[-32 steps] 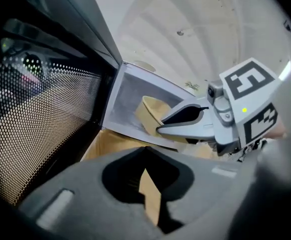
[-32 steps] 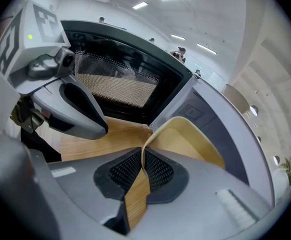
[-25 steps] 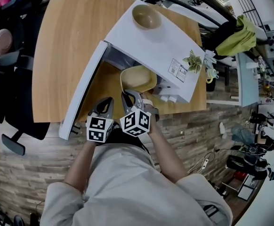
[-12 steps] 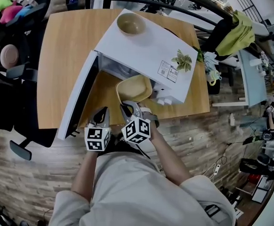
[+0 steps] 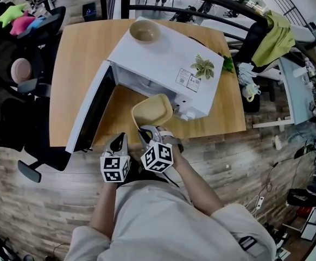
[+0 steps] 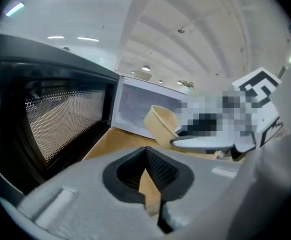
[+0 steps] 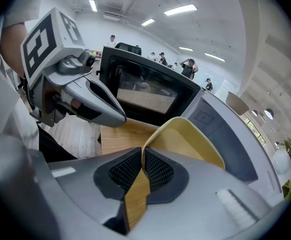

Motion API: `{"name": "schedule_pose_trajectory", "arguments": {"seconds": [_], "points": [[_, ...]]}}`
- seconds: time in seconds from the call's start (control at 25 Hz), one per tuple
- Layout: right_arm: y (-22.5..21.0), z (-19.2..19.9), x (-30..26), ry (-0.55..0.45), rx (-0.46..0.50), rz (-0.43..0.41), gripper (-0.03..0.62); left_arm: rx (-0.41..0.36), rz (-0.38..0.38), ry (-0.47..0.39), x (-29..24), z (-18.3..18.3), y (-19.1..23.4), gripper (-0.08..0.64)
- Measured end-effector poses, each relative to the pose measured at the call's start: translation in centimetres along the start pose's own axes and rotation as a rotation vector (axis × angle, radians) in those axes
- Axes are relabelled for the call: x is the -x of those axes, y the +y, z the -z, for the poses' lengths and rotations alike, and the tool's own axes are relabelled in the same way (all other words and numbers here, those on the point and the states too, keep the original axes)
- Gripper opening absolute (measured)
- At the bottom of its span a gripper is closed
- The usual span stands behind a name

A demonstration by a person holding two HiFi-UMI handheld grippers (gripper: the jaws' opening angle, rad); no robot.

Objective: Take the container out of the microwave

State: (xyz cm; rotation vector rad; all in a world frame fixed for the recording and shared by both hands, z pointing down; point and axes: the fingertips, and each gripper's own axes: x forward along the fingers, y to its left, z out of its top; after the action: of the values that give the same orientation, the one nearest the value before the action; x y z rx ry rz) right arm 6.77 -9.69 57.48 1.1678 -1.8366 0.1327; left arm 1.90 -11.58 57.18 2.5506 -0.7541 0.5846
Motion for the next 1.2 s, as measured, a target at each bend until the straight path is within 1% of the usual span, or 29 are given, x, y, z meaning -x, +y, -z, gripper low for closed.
{"name": "schedule_pose_trajectory", "arguments": {"seconds": [0.4,0.52,0.68,1.04,1.2], "points": [[1.9,-0.1,2.3,-0.044,0.014,-0.017,0.035,0.009,-0.058,-0.037,2.8,0.4,-1.1,0.003],[1.9,-0.5,3.1,-0.066,-0.004,-0.016,0.035,0.011,-0.069,-0.057,3.4,0.0,-1.3,0.003],[1.6,-1.5,4.4,-0.100,-0.015,-0.012,0.035,0.006,-0.080,-0.095,4.5,-1.2,-1.7,0.003],[0.9,-3.4,7.2,-0.159,-0.032,-0.001,0.035,-0.045,-0.105,-0.195,7.3,-5.3,-2.7,0.003],[0.7,-4.1,7.9,-0.170,-0.043,-0.016,0.035,-0.057,-0.106,-0.221,8.2,-6.7,-3.0,0.003]]}}
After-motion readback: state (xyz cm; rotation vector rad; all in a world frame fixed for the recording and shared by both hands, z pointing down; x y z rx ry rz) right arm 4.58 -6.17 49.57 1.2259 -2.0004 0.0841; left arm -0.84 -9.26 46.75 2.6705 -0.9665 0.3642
